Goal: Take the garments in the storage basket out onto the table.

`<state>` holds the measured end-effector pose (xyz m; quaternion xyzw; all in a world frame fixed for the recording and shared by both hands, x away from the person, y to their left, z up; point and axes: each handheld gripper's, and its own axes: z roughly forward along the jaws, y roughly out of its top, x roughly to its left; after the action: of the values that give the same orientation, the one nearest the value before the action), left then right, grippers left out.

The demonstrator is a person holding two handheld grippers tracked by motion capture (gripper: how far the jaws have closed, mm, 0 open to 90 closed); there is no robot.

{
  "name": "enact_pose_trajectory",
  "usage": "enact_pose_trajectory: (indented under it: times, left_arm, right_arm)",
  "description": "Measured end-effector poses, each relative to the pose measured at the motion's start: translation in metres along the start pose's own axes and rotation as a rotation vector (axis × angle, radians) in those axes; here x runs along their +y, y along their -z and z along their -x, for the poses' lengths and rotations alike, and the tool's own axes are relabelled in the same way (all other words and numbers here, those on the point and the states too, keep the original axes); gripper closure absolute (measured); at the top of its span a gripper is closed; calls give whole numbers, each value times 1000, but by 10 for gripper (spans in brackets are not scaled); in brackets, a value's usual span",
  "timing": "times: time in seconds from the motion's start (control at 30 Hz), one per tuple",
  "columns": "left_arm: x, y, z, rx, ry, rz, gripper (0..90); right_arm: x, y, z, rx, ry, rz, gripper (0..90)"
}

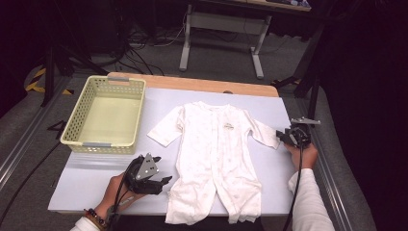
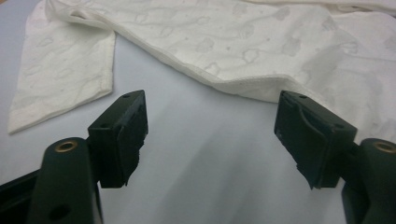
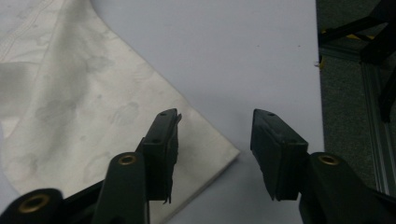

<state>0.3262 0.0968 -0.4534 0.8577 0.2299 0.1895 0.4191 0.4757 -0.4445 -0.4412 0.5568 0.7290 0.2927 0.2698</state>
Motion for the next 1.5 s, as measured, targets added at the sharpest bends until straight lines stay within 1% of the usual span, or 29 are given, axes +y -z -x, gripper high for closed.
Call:
enact_pose_trajectory:
  times: [0.03, 0.07, 0.1, 0.17, 0.2, 0.23, 0.3, 0.33, 0.4, 0.47, 0.57, 0.63, 0.67, 0.7, 0.77, 0.8, 0.87, 0.93, 0.97, 1.0, 1.03, 1.1, 1.17, 1.23, 1.3, 1.33, 1.4, 1.43, 1.5]
  left_arm:
    - [0, 1, 0, 6, 2, 4, 245]
    - [-1, 2, -1, 18, 3, 7, 231]
    - [-2, 3, -2, 19, 9, 15, 214]
    - [-3, 6, -2, 29, 4, 21, 200]
    - [-4, 7, -2, 31, 2, 22, 195]
    - [-5, 8, -2, 34, -3, 19, 194]
    - [-6, 10, -2, 54, -9, 11, 191]
    - [-7, 11, -1, 58, -9, 9, 188]
    - [-9, 15, -1, 71, -15, 12, 188]
    - [-11, 18, -1, 79, -9, 12, 188]
    - [-13, 19, -4, 85, -5, 10, 187]
    - [-13, 20, -4, 83, -1, 14, 186]
    - [-13, 20, -4, 83, -3, 17, 185]
    - [-12, 21, -4, 92, -17, 16, 185]
    - [-12, 22, -3, 90, -11, 22, 180]
    - [-12, 23, -3, 95, -16, 23, 177]
    - [-13, 24, -4, 101, -18, 25, 176]
    - [-13, 25, -4, 104, -14, 33, 173]
    - [-13, 26, -4, 106, -14, 37, 173]
    - [-13, 26, -5, 108, -16, 41, 173]
    - [-13, 27, -5, 114, -21, 43, 173]
    - [-13, 28, -5, 118, -19, 50, 173]
    - [-13, 30, -6, 115, -14, 58, 179]
    - [-13, 30, -6, 115, -14, 64, 187]
    - [-12, 29, -6, 121, -13, 63, 188]
    - [-11, 28, -6, 123, -16, 60, 192]
    - [-8, 23, -5, 138, -14, 47, 210]
    - [-7, 21, -5, 134, -14, 43, 240]
    - [-2, 12, -5, 134, -18, 41, 276]
  right_arm:
    - [1, -2, -2, -3, 14, -15, 554]
    - [1, -3, -3, -14, 24, -24, 592]
    - [2, -3, -4, -6, 25, -21, 634]
    - [2, -3, -6, 13, 37, -24, 738]
    - [2, -3, -7, 24, 46, -27, 821]
    - [2, -3, -7, 24, 50, -31, 854]
    - [2, -3, -7, 26, 53, -33, 870]
    - [3, -2, -7, 12, 58, -36, 873]
    - [3, -1, -5, -44, 77, -48, 875]
    - [2, 0, -1, -82, 73, -51, 875]
    - [0, 5, 8, -121, 50, -40, 871]
    - [-1, 7, 12, -116, 35, -20, 857]
    - [-1, 7, 12, -121, 37, -17, 826]
    - [-1, 8, 12, -138, 43, -18, 801]
    - [-1, 8, 11, -152, 42, -13, 692]
    - [-1, 10, 10, -166, 34, -3, 675]
    - [0, 13, 9, -154, 30, 21, 677]
    - [1, 19, 5, -145, 21, 57, 612]
    - [1, 22, 3, -139, 20, 79, 595]
    - [2, 29, -3, -115, 19, 126, 590]
    - [2, 34, -7, -92, 20, 156, 567]
    - [1, 43, -16, -26, 33, 211, 541]
    - [0, 53, -29, 41, 59, 257, 515]
    - [-1, 64, -44, 109, 102, 301, 498]
    - [-1, 72, -56, 143, 133, 323, 472]
    - [-3, 76, -63, 185, 144, 345, 464]
    - [-7, 81, -74, 224, 167, 362, 449]
    - [-9, 82, -81, 244, 183, 358, 429]
    - [-13, 83, -91, 257, 207, 343, 420]
